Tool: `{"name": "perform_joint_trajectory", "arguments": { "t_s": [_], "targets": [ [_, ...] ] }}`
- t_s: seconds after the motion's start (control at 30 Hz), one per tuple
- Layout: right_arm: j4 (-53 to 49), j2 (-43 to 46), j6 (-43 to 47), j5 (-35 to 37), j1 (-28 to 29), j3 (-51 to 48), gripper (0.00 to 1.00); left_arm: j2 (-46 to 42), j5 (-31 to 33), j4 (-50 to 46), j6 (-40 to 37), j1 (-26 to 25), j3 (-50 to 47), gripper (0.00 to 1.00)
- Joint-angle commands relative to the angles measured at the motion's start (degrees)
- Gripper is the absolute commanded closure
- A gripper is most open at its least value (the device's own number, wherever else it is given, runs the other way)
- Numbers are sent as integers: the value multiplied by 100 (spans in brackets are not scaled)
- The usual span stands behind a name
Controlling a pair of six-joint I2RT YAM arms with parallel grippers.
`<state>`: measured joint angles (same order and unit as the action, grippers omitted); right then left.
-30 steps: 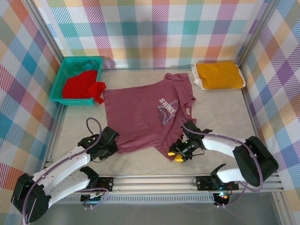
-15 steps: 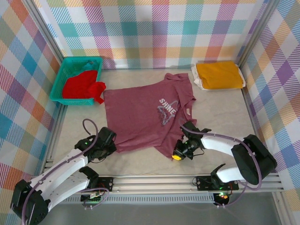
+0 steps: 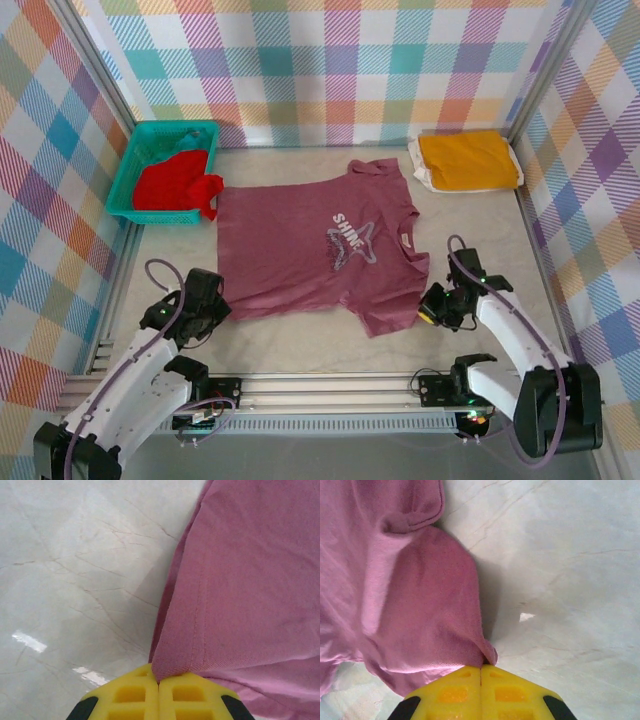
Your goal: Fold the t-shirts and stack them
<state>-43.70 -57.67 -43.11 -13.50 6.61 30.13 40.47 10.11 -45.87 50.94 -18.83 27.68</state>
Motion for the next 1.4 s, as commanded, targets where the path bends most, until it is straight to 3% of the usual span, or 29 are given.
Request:
{"name": "perform_joint_trajectory", "arguments": {
  "t_s": [0.0,0.3,0.53,0.77,0.97,1.17,1.37],
  "targets": [
    [-533,243,238,-146,-266,127,100,-254,61,-458,-25,230,-45,100],
    [-1137,807,270,-244,-477,800,100,-470,94,-399,190,401,-69,100],
    [-1388,1018,312,-440,-801,1212,100,-585,489,-979,92,406,465,100],
    [-1562,996,451,-544,-958,1659,100,-631,-6,-915,373,437,598,100],
    [-1370,946,494,-753,-961,1484,100,-624,-279,-965,470,433,454,100],
    [-927,659,557,-870,-963,1772,100,67,-407,-560,-139,595,673,100],
    [-401,34,709,-908,-961,2079,100,725,-368,-151,-906,1152,1178,100]
  ]
}}
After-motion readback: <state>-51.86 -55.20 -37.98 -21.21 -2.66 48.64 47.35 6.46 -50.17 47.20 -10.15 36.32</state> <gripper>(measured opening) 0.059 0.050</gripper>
